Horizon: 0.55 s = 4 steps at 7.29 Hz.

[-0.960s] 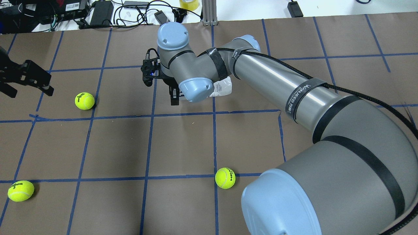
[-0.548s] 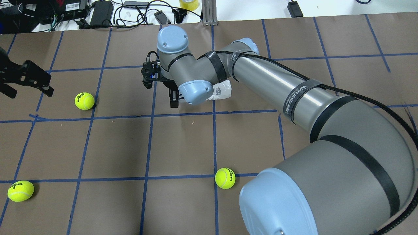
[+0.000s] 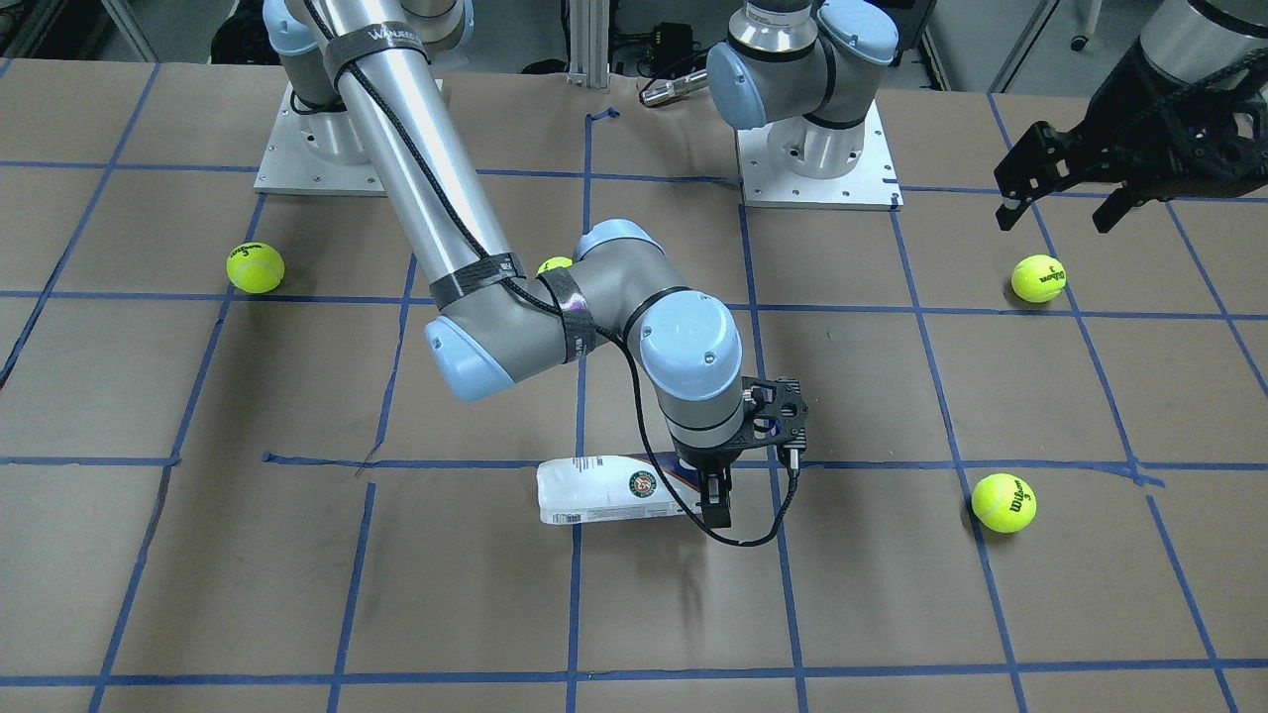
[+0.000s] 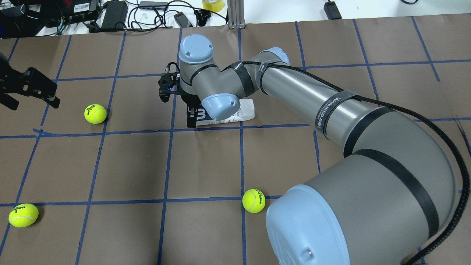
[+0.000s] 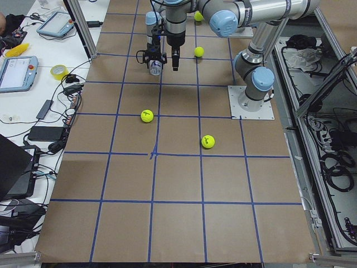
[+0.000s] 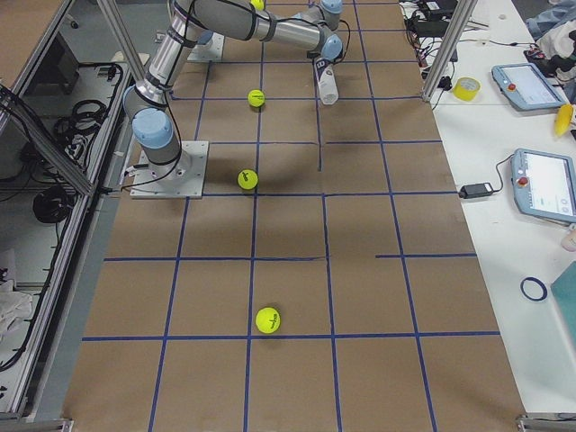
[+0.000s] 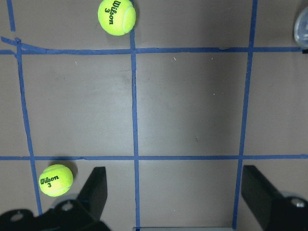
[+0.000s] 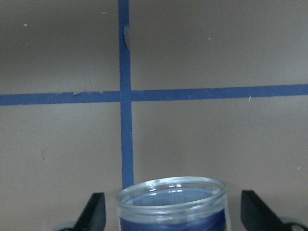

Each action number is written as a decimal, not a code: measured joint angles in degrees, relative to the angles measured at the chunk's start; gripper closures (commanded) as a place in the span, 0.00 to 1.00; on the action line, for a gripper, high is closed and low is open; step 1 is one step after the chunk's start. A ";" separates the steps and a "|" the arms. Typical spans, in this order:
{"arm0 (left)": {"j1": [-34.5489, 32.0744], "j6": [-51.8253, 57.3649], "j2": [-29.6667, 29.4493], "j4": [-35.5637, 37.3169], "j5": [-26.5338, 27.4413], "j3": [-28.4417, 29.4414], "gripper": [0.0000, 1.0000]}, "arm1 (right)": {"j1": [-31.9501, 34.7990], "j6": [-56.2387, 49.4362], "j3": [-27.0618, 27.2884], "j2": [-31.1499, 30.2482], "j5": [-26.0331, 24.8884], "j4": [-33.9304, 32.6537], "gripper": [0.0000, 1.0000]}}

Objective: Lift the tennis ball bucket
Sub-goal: 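Lay the can down on its side, release, and raise the right gripper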

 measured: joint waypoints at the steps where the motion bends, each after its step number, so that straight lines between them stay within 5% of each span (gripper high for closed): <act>1: 0.00 0.44 -0.04 -0.02 0.37 0.04 0.00 | -0.26 0.29 -0.07 -0.87 0.15 0.32 0.00; 4: -0.13 0.33 -0.06 0.01 0.34 -0.39 0.00 | -4.24 2.09 -0.11 -9.09 0.30 9.01 0.00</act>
